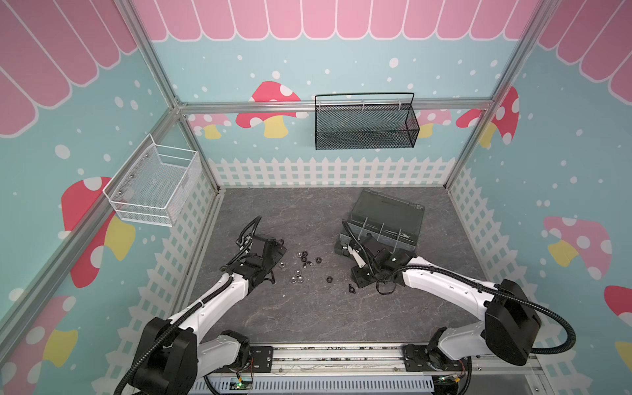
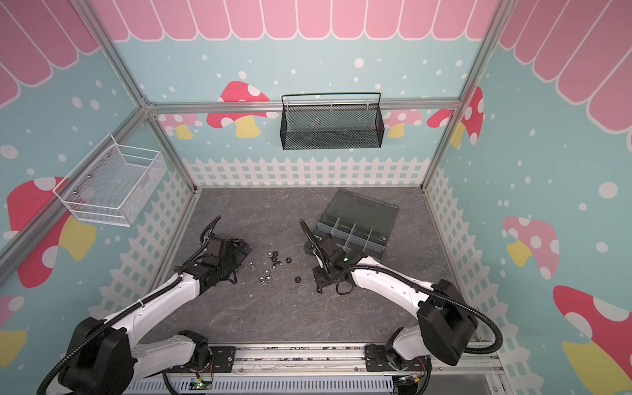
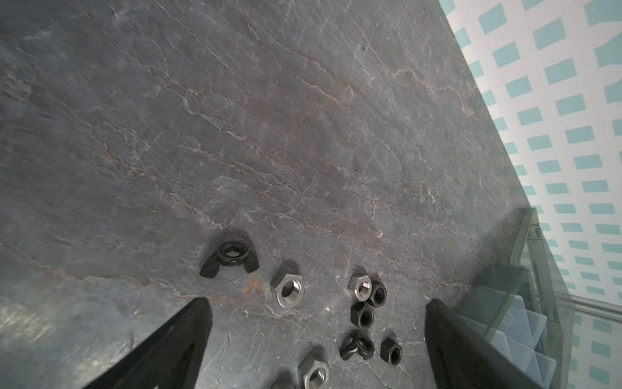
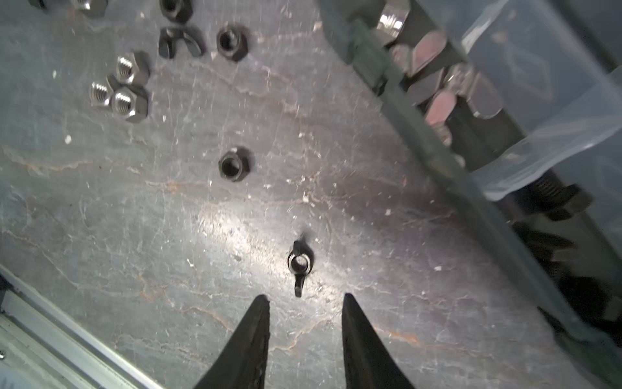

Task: Sort the screws and nuts into containers
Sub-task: Pick up the nut from the center of the table.

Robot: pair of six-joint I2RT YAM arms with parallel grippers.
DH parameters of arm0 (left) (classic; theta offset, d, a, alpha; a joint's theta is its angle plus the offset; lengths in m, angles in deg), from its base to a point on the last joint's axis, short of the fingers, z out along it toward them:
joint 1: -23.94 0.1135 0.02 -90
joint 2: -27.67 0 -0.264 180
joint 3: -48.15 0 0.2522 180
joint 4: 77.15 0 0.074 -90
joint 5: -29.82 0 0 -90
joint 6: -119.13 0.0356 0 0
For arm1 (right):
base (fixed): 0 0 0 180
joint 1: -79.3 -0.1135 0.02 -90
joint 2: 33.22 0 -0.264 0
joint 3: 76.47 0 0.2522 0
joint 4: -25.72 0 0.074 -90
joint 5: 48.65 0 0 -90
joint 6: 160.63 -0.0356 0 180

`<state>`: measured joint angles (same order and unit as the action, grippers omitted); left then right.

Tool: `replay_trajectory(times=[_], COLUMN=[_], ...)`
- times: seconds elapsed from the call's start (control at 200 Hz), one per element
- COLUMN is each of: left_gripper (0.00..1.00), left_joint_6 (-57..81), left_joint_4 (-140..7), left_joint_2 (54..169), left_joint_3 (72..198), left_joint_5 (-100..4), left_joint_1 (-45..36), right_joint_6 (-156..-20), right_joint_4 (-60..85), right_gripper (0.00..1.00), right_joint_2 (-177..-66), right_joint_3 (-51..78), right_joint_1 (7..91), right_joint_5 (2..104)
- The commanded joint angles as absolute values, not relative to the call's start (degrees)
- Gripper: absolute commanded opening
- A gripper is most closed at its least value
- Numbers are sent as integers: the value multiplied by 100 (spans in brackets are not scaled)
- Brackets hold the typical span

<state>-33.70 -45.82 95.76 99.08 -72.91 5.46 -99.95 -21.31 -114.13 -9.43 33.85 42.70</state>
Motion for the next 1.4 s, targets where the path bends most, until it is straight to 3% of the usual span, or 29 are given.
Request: replay_trajectory(times=[0.0, 0.42, 1.056, 1.396], left_gripper=[100, 100, 100, 100], left_joint_6=[-3487, -3592, -3520, -3512], left_joint_4=[-4762, -4906, -4873, -4906], left_joint_2=[9647, 9895, 9666, 9679], left_joint_3=[10052, 10086, 9876, 9838], left_joint_5=[-7201, -6976, -7022, -6985], left_joint_1=[575, 575, 750, 812], right_joint_6=[-10291, -10176, -9911, -9903], right_joint_4=[-2398, -2153, -1932, -1924], right_gripper=[39, 41, 28, 3], right_joint_2=[-11195, -11386, -12442, -12604], right_joint_3=[-1207, -1591, -1039, -1032], right_joint_1=[3308, 3220, 3212, 3217], right_joint_5=[4492, 4871, 4655, 4520])
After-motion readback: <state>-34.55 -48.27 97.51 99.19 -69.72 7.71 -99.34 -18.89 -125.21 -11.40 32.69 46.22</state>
